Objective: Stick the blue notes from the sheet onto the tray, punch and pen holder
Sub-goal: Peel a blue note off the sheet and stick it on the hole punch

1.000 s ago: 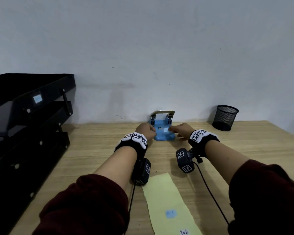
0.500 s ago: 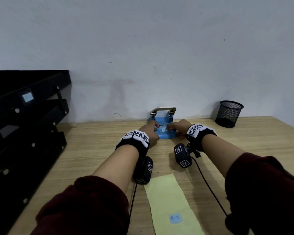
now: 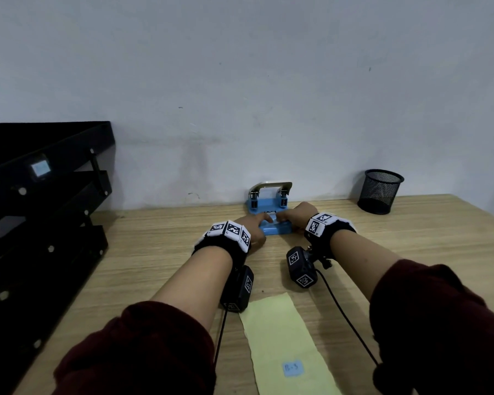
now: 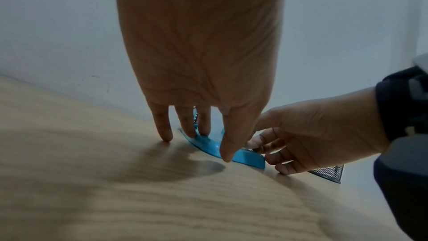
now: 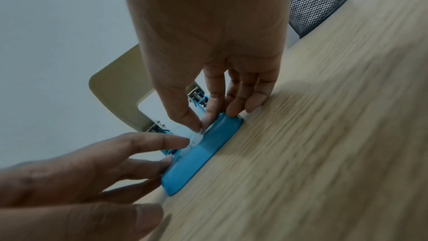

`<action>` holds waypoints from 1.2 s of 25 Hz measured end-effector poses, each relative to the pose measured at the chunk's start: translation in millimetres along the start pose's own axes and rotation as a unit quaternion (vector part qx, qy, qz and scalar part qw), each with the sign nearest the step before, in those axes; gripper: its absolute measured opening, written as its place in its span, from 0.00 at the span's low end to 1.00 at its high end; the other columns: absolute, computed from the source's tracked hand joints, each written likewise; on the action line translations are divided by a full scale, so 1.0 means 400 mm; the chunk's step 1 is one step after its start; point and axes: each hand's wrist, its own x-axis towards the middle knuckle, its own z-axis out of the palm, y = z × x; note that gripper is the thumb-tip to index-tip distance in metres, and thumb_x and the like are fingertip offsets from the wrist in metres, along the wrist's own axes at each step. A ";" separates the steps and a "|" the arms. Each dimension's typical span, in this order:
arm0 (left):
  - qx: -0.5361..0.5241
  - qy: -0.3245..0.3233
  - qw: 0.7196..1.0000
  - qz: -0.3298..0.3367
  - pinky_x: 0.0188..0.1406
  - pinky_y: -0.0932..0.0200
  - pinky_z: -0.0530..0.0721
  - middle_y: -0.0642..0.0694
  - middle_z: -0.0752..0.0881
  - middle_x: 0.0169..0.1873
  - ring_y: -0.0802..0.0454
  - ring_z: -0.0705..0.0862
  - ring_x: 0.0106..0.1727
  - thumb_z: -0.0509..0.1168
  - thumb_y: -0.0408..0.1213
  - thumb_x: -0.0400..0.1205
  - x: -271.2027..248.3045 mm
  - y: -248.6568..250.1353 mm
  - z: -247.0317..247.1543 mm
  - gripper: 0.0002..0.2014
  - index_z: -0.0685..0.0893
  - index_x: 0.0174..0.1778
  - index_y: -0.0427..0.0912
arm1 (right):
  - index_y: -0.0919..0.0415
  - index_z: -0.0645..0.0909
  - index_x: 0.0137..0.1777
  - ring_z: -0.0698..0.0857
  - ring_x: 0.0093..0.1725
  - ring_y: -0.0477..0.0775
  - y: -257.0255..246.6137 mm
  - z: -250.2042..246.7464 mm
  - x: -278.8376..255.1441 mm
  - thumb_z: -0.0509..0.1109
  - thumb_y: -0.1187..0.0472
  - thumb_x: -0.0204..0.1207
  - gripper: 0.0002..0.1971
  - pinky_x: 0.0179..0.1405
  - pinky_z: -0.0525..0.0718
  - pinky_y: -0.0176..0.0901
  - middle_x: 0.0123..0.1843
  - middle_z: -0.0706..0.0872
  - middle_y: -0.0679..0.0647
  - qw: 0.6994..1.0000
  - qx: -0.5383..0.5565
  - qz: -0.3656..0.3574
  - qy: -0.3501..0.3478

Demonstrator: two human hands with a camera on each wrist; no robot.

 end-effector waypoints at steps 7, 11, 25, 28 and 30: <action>0.046 0.016 0.999 0.004 0.54 0.60 0.73 0.37 0.75 0.72 0.40 0.78 0.69 0.63 0.32 0.78 0.000 0.001 0.003 0.31 0.68 0.78 0.51 | 0.64 0.81 0.43 0.79 0.35 0.53 0.001 0.008 0.008 0.79 0.49 0.61 0.20 0.22 0.70 0.39 0.42 0.82 0.59 0.999 -0.033 0.000 0.015; 0.060 0.019 0.998 0.000 0.58 0.58 0.73 0.37 0.74 0.72 0.40 0.77 0.69 0.63 0.35 0.78 -0.003 0.002 0.009 0.29 0.68 0.78 0.52 | 0.62 0.78 0.33 0.77 0.30 0.50 0.014 0.009 0.009 0.80 0.46 0.60 0.20 0.22 0.69 0.39 0.38 0.82 0.57 0.999 -0.021 0.020 0.027; 0.016 0.030 0.999 -0.037 0.52 0.54 0.75 0.37 0.73 0.72 0.38 0.78 0.67 0.68 0.34 0.73 -0.014 0.023 0.014 0.34 0.65 0.76 0.46 | 0.65 0.81 0.63 0.80 0.48 0.56 0.046 0.007 0.049 0.78 0.39 0.58 0.38 0.45 0.81 0.43 0.51 0.81 0.57 0.992 0.122 0.028 -0.031; 0.042 0.028 0.998 -0.040 0.64 0.48 0.76 0.37 0.68 0.76 0.37 0.73 0.74 0.68 0.38 0.74 -0.020 0.034 0.015 0.39 0.60 0.81 0.49 | 0.65 0.82 0.60 0.81 0.46 0.58 0.030 0.005 0.022 0.77 0.33 0.57 0.40 0.40 0.78 0.43 0.49 0.83 0.59 0.999 0.003 0.042 -0.014; 0.064 0.015 0.997 -0.041 0.68 0.47 0.75 0.37 0.66 0.76 0.36 0.72 0.74 0.67 0.40 0.76 -0.019 0.036 0.012 0.38 0.60 0.82 0.52 | 0.65 0.82 0.59 0.82 0.46 0.59 0.019 0.004 0.007 0.77 0.33 0.58 0.38 0.37 0.76 0.42 0.50 0.85 0.60 0.998 -0.038 0.052 0.001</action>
